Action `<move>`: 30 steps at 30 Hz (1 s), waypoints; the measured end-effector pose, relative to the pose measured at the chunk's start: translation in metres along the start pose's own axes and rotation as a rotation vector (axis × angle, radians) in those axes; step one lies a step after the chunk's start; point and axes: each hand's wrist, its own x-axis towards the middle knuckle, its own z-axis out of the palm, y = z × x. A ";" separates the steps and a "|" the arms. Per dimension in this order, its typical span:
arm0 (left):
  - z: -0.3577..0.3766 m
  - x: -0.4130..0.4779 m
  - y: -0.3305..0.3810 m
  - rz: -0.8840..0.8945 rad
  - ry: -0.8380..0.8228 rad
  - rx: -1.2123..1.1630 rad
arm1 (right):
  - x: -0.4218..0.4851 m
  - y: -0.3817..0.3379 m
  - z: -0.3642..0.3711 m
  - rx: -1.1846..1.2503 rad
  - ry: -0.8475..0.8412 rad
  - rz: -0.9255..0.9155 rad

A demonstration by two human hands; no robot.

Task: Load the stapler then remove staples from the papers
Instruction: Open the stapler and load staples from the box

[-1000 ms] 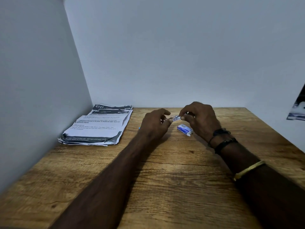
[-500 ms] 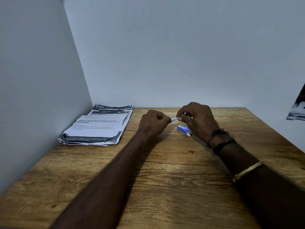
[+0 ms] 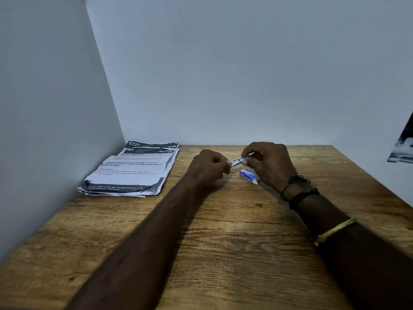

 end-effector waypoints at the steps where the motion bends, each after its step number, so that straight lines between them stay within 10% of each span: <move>1: -0.001 0.000 -0.001 -0.001 -0.010 -0.029 | 0.000 0.001 0.001 0.006 -0.005 0.001; 20: 0.004 0.002 -0.003 -0.380 0.061 -0.544 | -0.008 -0.009 0.012 0.145 -0.265 -0.215; 30: 0.013 -0.007 0.009 -0.304 -0.168 -0.687 | -0.001 -0.005 0.010 0.365 -0.080 0.119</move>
